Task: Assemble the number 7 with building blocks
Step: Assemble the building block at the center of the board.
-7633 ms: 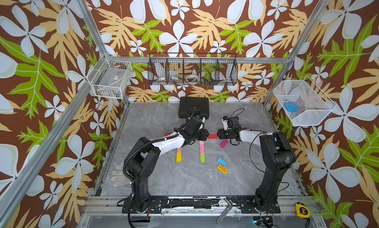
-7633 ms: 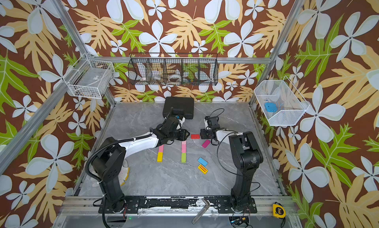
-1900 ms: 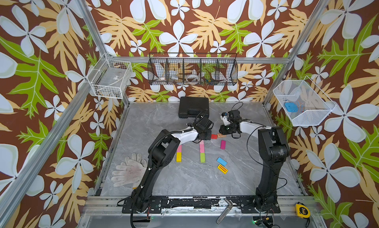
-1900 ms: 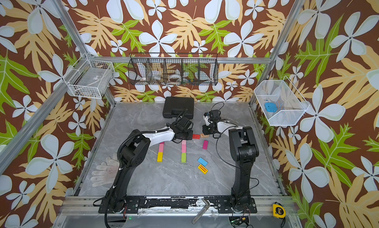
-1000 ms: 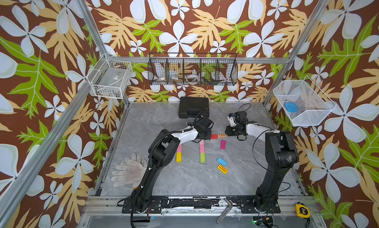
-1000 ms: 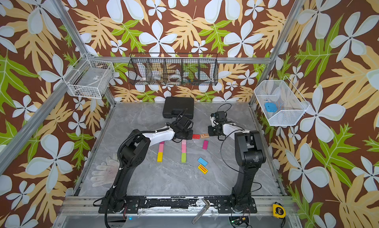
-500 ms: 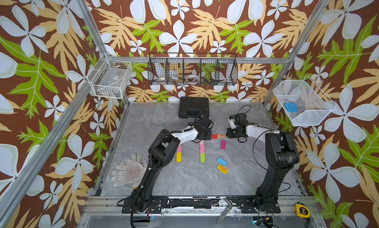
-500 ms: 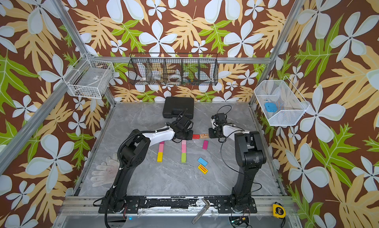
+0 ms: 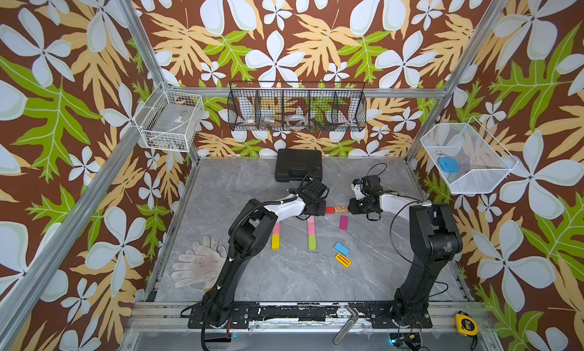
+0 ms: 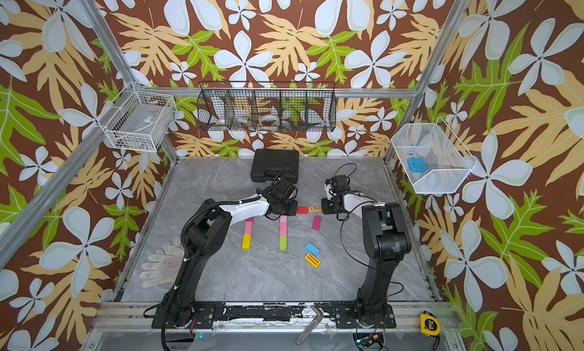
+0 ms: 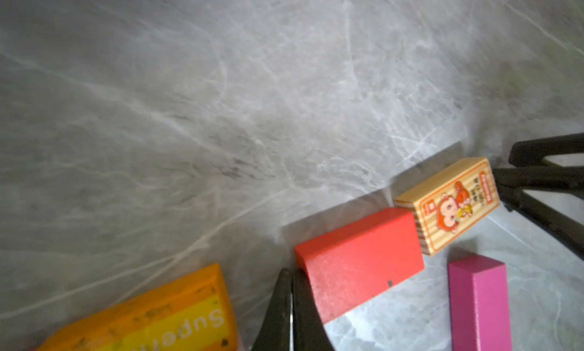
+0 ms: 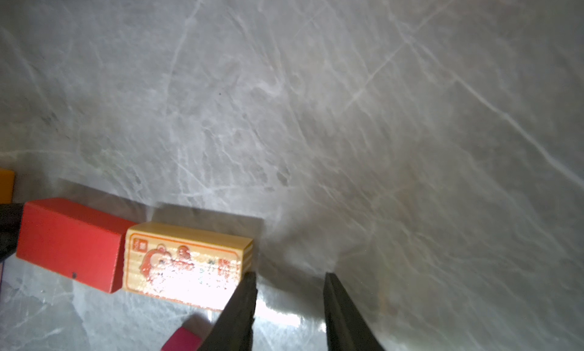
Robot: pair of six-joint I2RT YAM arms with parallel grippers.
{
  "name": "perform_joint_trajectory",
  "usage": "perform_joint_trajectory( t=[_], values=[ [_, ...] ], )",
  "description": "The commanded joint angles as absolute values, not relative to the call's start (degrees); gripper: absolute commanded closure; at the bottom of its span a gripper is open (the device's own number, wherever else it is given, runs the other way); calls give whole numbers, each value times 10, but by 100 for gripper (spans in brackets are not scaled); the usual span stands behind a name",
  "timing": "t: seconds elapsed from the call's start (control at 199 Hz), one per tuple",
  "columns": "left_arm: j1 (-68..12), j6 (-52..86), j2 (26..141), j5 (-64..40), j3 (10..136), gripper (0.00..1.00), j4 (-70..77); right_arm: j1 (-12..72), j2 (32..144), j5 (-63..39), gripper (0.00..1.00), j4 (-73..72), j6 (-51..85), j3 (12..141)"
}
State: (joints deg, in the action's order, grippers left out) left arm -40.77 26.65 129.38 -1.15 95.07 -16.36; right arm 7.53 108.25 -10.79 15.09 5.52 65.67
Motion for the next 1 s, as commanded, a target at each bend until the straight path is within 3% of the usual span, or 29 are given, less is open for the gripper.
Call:
perform_joint_trajectory(
  t=[0.0, 0.993],
  values=[
    [-408, 268, 1293, -14, 949, 92, -167, 76, 1078, -119, 64, 148, 53, 657],
    [-407, 273, 1290, -6, 938, 92, -160, 75, 1074, -112, 63, 156, 49, 651]
  ],
)
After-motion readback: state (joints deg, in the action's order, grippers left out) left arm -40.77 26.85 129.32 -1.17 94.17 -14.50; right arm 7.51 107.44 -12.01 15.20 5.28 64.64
